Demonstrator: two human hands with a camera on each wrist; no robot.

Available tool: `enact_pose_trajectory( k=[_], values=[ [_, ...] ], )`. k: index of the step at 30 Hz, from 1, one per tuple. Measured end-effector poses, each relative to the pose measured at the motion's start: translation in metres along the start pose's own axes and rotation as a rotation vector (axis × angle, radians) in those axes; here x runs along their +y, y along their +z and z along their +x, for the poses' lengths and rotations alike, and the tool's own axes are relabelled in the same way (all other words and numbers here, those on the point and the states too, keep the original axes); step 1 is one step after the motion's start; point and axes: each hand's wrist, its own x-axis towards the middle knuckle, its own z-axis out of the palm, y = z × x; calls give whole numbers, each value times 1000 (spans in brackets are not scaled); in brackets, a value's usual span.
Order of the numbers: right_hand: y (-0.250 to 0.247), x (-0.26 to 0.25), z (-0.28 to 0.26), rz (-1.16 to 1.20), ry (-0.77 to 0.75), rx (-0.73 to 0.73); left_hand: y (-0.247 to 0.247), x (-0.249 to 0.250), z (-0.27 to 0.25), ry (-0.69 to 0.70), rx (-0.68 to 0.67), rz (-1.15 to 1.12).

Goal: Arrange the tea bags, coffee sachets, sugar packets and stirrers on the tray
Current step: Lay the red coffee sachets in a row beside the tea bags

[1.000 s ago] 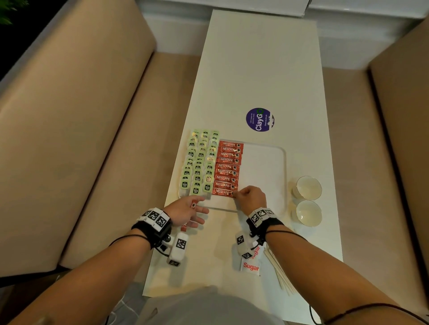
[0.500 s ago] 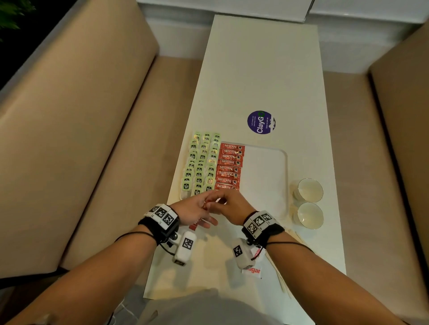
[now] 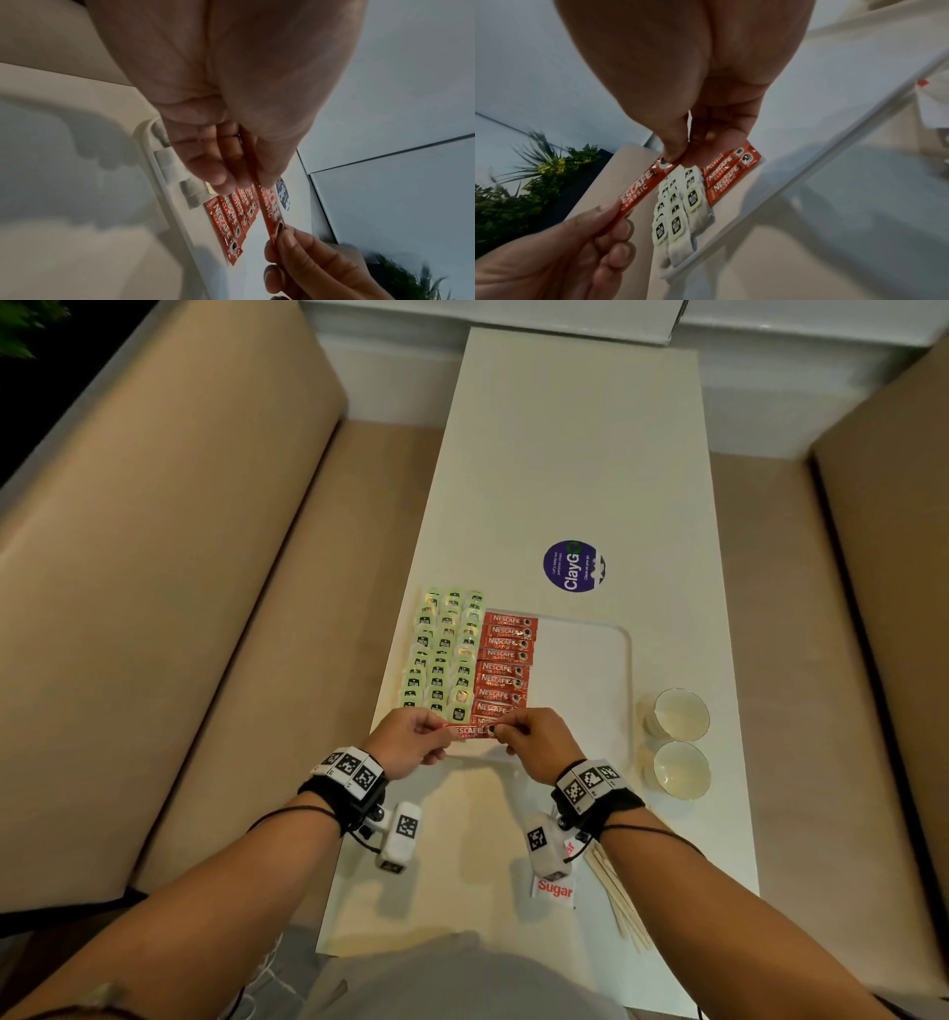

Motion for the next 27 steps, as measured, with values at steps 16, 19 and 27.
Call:
enact_pose_trajectory(
  k=[16,19,27],
  values=[
    [2,41,7,-154,252,102,18,3,6,64,-371,793],
    [5,38,9,-165,282,127,27,5,7,72,-431,982],
    [11,39,13,-226,311,155,36,-1,6,10,-506,1230]
  ],
)
